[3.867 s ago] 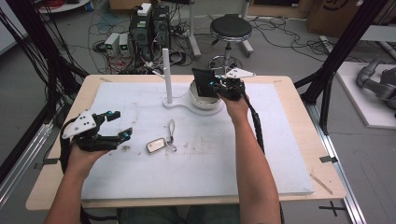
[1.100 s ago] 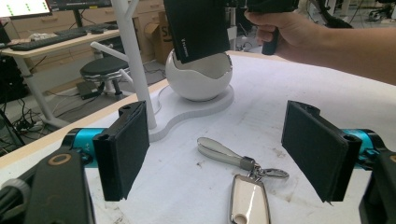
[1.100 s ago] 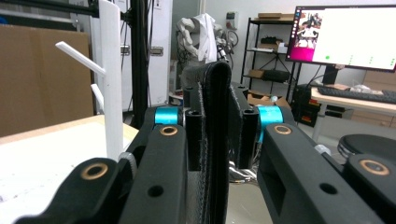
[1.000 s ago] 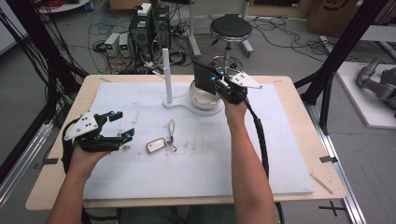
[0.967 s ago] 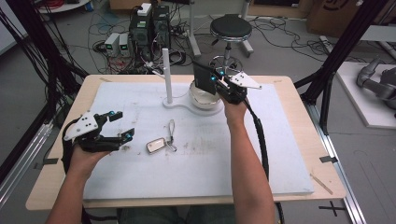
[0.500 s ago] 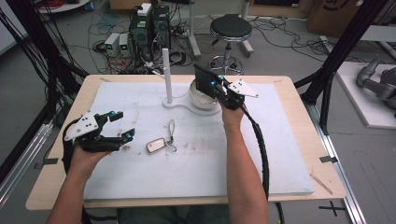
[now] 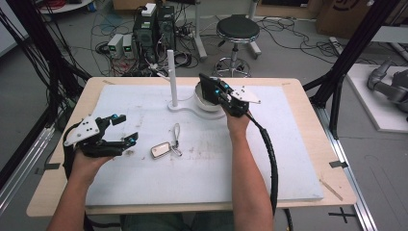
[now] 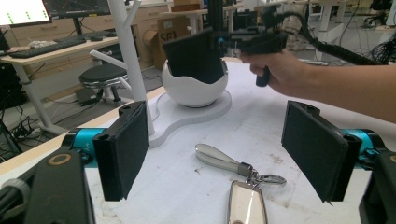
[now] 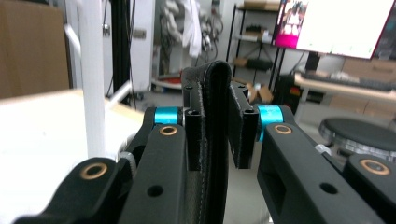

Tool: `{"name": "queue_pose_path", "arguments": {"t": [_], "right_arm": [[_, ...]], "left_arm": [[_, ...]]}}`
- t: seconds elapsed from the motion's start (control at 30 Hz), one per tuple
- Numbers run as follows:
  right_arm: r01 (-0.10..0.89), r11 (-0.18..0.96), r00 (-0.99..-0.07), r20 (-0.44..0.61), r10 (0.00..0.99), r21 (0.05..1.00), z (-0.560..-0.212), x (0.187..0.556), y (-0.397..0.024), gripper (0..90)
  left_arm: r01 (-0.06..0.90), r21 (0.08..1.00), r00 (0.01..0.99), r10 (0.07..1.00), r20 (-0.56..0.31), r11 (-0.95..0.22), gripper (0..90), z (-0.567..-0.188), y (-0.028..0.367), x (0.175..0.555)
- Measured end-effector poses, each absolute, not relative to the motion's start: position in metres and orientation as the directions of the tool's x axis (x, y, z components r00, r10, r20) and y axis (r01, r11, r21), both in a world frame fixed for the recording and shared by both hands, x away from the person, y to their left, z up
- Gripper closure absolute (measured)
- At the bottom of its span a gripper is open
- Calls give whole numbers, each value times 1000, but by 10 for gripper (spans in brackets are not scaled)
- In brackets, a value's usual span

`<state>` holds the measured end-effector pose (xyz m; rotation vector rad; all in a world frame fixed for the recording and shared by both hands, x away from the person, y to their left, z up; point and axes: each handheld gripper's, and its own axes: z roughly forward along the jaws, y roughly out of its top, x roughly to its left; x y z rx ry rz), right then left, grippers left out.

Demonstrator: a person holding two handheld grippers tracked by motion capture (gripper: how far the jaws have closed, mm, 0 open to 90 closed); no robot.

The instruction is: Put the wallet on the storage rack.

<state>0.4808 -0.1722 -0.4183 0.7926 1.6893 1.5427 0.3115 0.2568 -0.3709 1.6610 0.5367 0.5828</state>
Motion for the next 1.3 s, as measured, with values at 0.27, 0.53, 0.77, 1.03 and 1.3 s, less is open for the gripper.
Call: {"name": "queue_pose_path", "arguments": {"t": [0.27, 0.53, 0.77, 1.03, 1.3], "right_arm": [[56, 2, -550, 30, 834, 998, -415, 477, -187, 389], [36, 96, -544, -61, 837, 995, -381, 460, -199, 289], [98, 184, -554, -100, 827, 978, -361, 441, -216, 234], [140, 201, -622, -72, 780, 969, -345, 412, -231, 217], [173, 213, -695, -34, 719, 962, -346, 380, -239, 215]], "left_arm": [[37, 985, 768, 636, 81, -169, 233, -371, 255, 313], [55, 982, 766, 639, 76, -183, 233, -371, 252, 314], [58, 979, 762, 642, 82, -194, 232, -369, 251, 313], [69, 977, 765, 640, 78, -201, 229, -370, 250, 313], [68, 978, 765, 639, 75, -197, 228, -369, 251, 312]]}}
